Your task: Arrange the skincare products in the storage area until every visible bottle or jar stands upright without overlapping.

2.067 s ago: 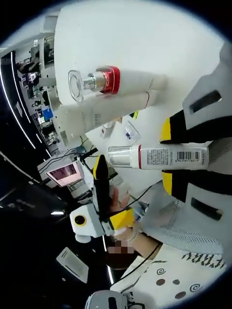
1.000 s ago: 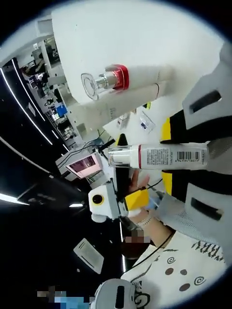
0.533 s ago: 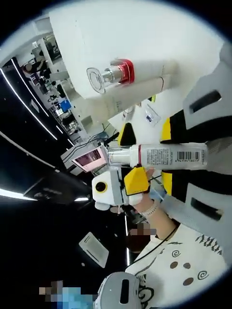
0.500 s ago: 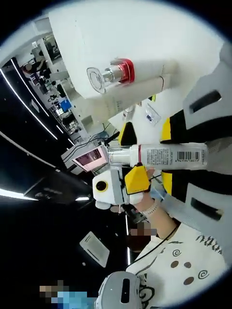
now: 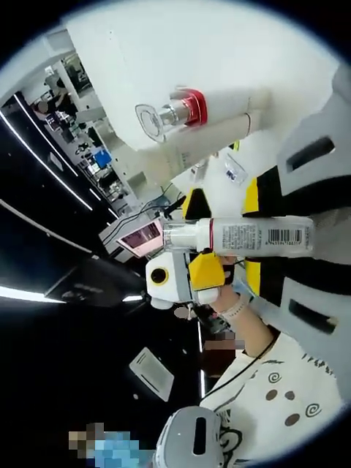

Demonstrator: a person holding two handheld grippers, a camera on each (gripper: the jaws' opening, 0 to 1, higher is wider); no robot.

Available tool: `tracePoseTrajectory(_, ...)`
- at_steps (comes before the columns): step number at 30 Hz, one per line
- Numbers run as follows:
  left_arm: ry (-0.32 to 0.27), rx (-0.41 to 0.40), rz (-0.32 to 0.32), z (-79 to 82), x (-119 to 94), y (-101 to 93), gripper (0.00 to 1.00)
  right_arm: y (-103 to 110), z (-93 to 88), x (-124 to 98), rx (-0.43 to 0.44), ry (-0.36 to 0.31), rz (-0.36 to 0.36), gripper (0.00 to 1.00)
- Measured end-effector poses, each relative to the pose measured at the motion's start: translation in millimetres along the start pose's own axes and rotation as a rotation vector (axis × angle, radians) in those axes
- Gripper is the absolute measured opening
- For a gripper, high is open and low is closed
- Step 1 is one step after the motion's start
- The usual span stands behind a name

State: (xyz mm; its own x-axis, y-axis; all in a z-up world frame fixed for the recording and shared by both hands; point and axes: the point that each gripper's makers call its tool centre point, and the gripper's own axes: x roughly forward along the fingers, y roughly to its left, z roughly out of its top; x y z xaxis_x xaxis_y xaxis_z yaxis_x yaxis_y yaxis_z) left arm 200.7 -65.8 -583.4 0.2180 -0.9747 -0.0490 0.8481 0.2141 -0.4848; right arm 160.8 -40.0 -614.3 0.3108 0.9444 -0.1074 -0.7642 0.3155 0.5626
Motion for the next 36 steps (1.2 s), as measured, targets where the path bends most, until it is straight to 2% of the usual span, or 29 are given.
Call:
tracePoseTrajectory(10, 0.021, 0.028, 0.006, -4.3, 3.1, -5.1, 0.23, -2.9, -4.3, -0.4, -0.009, 0.019, -0.009, 0.20)
tracePoseTrajectory(18, 0.040, 0.023, 0.019, -7.3, 6.9, -5.2, 0.20, -8.2, -7.5, 0.2, -0.022, 0.029, -0.044, 0.20)
tracePoseTrajectory(20, 0.048, 0.064, 0.028, -8.3, 7.9, -6.3, 0.20, -10.6, -9.2, 0.4, -0.035, 0.038, -0.061, 0.21)
tracePoseTrajectory(29, 0.087, 0.110, 0.047, -15.9, 10.9, -4.9, 0.17, -18.6, -19.3, 1.1, -0.071, 0.096, -0.121, 0.22)
tracePoseTrajectory(36, 0.124, 0.191, 0.092, -20.8, 15.4, 0.4, 0.17, -29.8, -23.1, -1.9, -0.088, 0.123, -0.179, 0.23)
